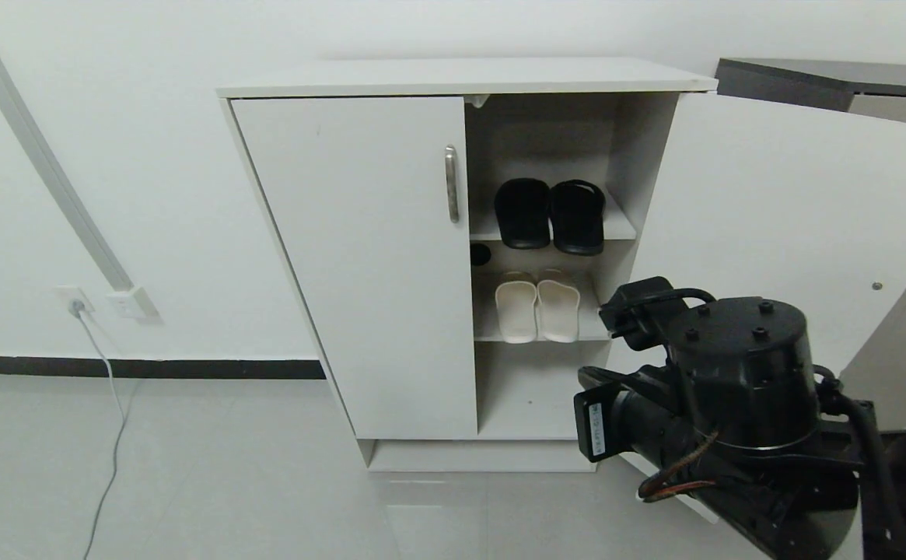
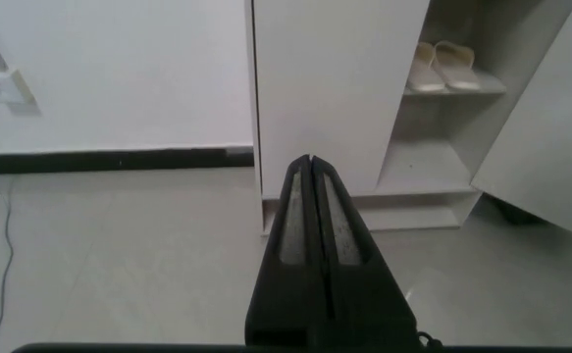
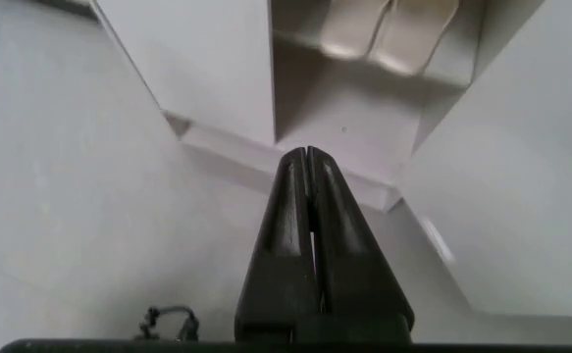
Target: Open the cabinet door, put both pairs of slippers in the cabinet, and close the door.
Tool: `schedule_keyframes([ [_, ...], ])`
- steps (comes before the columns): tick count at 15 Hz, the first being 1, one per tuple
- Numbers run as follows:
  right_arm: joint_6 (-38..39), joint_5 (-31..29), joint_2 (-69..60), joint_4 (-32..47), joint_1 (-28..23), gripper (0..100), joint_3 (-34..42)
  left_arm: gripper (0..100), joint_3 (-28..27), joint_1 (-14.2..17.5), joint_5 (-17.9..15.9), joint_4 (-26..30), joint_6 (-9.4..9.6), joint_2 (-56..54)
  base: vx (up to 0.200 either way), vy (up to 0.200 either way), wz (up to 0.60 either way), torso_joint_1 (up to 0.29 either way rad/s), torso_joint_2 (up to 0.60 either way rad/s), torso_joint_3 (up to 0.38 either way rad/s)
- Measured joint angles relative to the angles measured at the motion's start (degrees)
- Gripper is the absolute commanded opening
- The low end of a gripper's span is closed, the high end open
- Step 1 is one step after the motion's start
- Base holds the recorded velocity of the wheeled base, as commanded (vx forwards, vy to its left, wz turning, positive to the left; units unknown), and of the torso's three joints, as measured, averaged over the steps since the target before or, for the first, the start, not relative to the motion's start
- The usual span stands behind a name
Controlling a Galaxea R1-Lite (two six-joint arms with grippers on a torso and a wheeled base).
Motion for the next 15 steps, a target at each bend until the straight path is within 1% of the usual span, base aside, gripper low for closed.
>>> schedule_keyframes([
  [3, 0.00, -0.13, 0.28, -0.24, 0.09, 0, -0.01, 0, -0.09, 0.02, -0.02, -0.09, 0.00, 0.00, 0.000, 0.000, 0.00, 0.041, -0.52, -0.369],
  [6, 0.02, -0.17, 0.37, -0.20, 0.00, 0, 0.05, 0, -0.07, 0.00, -0.02, -0.02, 0.07, 0.00, 0.000, 0.000, 0.00, 0.100, -0.46, -0.357],
  [15, 0.02, -0.16, 0.78, -0.20, -0.04, 0, 0.11, 0, -0.07, 0.00, -0.09, 0.00, 0.10, 0.00, 0.000, 0.000, 0.00, 0.156, -0.48, -0.329],
])
